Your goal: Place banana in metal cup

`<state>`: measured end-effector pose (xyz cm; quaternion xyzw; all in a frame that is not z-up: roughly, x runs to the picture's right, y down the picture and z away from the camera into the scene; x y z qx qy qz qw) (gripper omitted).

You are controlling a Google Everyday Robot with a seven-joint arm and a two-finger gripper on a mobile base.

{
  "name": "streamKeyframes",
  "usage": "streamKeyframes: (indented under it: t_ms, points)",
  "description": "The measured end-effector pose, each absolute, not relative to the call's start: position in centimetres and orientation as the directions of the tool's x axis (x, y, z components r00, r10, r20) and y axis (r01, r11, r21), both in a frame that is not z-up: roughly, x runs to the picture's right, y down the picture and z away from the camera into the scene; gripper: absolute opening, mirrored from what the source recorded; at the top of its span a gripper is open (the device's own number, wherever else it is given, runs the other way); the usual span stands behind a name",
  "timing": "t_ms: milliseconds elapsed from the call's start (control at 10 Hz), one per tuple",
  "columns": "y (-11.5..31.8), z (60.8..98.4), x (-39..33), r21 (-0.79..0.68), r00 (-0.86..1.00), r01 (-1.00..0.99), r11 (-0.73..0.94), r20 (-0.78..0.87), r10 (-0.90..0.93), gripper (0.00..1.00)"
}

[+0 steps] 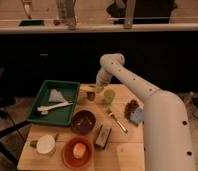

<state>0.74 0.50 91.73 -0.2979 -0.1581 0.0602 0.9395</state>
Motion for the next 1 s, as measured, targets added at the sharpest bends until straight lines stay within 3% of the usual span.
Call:
streamKeyframes:
  t_ms: [200,1000]
  points:
    - [0.35,91.79,0.7,-0.575,0.942,-0.02,0.818,0.262,0.208,0.01]
    - [-0.4,92.27,0.63,-0.555,0.938,-0.042,0.831,0.265,0.224,0.0]
